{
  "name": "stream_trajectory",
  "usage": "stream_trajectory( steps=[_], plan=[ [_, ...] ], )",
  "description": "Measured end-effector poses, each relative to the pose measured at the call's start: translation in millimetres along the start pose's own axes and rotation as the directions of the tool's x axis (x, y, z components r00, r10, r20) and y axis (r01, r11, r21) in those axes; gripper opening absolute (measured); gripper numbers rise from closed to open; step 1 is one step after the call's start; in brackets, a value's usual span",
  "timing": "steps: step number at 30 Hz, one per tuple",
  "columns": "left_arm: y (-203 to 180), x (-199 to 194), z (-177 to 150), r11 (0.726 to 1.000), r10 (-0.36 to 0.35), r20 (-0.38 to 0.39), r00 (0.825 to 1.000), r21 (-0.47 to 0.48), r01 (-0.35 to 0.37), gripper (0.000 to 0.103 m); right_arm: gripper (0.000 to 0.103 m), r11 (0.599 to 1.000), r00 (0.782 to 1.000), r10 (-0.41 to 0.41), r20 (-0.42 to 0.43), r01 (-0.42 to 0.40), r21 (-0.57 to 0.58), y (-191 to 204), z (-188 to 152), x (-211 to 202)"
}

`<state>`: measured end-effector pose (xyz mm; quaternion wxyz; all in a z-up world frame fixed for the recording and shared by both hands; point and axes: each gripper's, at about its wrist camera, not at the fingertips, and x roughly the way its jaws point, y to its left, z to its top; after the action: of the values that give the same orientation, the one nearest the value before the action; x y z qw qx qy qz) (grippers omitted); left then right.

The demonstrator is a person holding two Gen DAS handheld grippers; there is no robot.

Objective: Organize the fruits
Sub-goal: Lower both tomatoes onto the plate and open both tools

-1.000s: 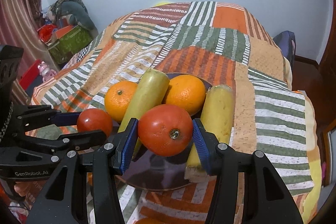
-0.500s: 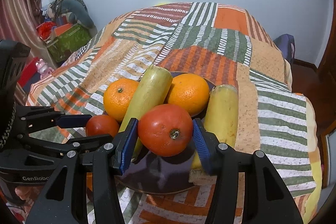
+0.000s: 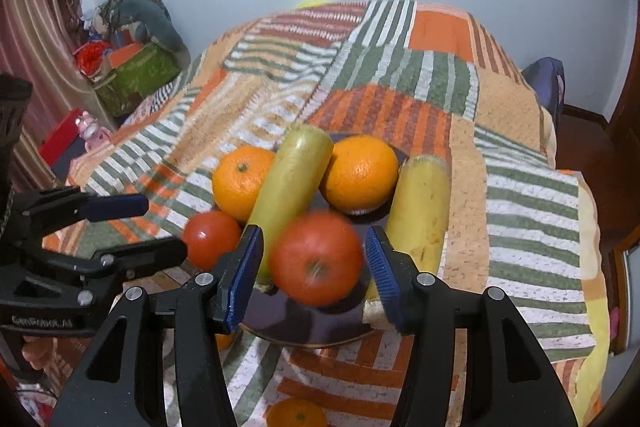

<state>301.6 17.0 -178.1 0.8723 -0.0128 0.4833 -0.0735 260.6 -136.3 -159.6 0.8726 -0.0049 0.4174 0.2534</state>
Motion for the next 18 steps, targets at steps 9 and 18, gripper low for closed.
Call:
stream_trajectory(
  steps=[9, 18],
  plan=[
    [-4, -35, -11, 0.999, 0.017, 0.046, 0.999, 0.038, -0.018, 0.070, 0.063, 0.999, 0.997, -0.031, 0.069, 0.033, -0.035, 10, 0, -33],
    [-8, -44, -28, 0.999, 0.006, 0.022, 1.000, 0.039, -0.007, 0.072, 0.063, 0.997, 0.998, -0.047, 0.048, 0.050, -0.052, 12, -29, -55]
  ],
)
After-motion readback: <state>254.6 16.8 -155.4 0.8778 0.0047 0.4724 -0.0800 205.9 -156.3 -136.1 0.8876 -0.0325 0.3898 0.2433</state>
